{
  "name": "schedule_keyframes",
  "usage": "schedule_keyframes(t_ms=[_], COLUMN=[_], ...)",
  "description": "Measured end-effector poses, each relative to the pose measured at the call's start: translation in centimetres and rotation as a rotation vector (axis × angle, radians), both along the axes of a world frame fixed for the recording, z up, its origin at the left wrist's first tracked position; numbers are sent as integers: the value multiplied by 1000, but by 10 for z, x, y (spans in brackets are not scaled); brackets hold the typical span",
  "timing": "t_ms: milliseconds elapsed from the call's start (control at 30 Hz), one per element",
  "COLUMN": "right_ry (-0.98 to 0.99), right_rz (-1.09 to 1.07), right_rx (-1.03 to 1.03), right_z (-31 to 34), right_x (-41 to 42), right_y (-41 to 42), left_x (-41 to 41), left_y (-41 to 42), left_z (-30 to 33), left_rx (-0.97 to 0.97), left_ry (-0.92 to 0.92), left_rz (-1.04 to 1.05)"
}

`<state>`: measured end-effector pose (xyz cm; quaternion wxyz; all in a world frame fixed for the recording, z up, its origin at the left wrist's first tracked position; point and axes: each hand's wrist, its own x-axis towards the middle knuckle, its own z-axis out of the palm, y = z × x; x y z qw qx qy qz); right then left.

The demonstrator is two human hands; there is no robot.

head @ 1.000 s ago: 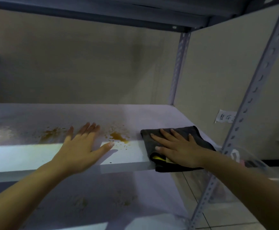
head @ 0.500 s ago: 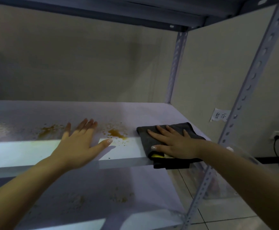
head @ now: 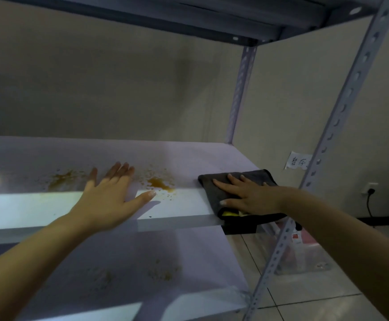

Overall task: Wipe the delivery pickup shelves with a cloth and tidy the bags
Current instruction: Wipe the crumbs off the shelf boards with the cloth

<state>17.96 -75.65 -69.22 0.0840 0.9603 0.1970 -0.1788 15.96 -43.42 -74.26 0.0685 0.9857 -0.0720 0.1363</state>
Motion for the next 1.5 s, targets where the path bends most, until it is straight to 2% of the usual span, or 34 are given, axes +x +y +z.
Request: schedule_keyframes(t_ms=[67,133,233,433,667,933,1067,1167,1233,1300,1333,1433,1500], right_ry=[-2,35,61,44,30,43,-21,-32,-184,-428,-475,-403,-461], right_rz=[-10,45,-31,-78,-57,-91,-21,-67,-55,39,109,224,247], right_rx=[80,56,127,158,221,264,315,430,469,475,507,491,445], right_z=[0,1,8,12,7,11,-1,-3,-6,-16,-23,-40,-41], right_x=[3,6,7,-1,4,0,15,18,6,-14,-24,-41,-36], right_y=[13,10,-15,-33,-2,-36,-21,-22,-29,-32,-31,-30,-38], left_x=[0,-1,-1,0,2,0,2,3,2,2,1,1,0], left_y=[0,0,1,2,2,1,0,1,1,1,1,1,2], left_z=[1,1,0,-1,-1,1,0,-1,0,-1,-1,0,-1], left_rx=[-3,-2,-3,-13,-14,-23,-7,-24,-25,-25,-24,-17,-10], left_ry=[6,8,4,-11,-7,3,-2,3,-3,-12,-14,-12,-6], left_rz=[4,9,6,1,0,-2,19,21,20,16,16,21,26])
